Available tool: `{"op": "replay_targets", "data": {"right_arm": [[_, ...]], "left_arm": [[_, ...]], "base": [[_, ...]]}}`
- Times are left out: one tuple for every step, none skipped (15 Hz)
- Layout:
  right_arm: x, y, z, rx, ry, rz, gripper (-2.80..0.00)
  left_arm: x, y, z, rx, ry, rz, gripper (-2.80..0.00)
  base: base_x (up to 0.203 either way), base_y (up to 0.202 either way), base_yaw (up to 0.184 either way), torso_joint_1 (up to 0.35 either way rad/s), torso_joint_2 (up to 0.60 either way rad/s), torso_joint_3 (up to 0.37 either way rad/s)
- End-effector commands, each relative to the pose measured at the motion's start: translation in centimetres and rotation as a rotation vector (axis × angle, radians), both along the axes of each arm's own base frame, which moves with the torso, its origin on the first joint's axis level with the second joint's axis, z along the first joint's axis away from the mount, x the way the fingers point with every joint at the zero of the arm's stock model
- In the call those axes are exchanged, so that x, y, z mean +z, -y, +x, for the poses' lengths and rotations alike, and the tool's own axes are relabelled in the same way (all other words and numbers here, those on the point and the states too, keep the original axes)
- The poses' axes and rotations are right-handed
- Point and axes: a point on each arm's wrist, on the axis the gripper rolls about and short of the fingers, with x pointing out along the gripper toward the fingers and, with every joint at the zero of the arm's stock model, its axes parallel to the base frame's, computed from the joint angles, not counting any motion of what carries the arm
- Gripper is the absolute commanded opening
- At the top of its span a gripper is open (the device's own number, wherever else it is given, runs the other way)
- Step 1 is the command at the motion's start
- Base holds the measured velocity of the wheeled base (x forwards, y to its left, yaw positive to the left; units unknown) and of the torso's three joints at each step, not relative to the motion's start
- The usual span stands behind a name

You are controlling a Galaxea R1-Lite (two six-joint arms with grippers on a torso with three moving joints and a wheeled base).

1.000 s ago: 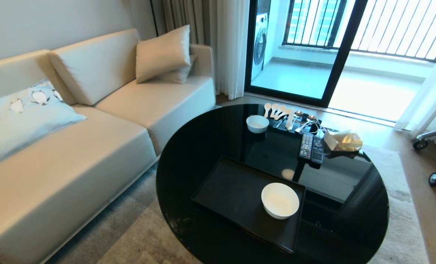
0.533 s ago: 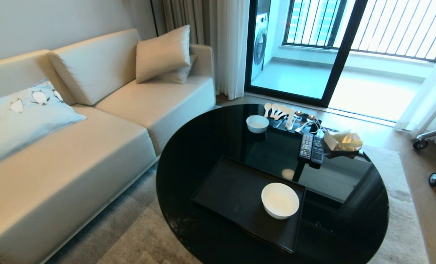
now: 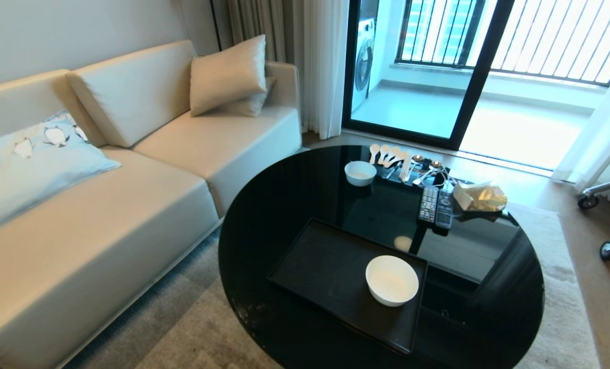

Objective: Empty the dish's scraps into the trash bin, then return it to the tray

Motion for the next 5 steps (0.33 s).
{"op": "replay_targets", "data": {"right_arm": [[0.01,0.00,0.00,0.003,-0.003,0.005,-2.80],[0.03,0.00,0.00,0.000,-0.002,0.016,-2.80],[0.01,0.00,0.00,0.000,-0.005,0.023,-2.80],[0.02,0.00,0.00,0.000,-0.003,0.021,-2.80],[0.01,0.00,0.00,0.000,-0.004,0.021,-2.80]], "left_arm": [[0.00,0.00,0.00,0.000,0.001,-0.001,-2.80],[0.00,0.00,0.00,0.000,0.001,0.000,-2.80],[0.00,0.00,0.00,0.000,0.001,-0.002,-2.80],[0.00,0.00,0.00,0.000,0.001,-0.002,-2.80],[0.00,0.00,0.00,0.000,0.001,-0.001,-2.80]], "base": [[0.000,0.000,0.000,0.000,0.00,0.000],[0.000,0.000,0.000,0.000,0.00,0.000],[0.000,0.000,0.000,0.000,0.00,0.000],[0.000,0.000,0.000,0.000,0.00,0.000],[0.000,0.000,0.000,0.000,0.00,0.000]]}}
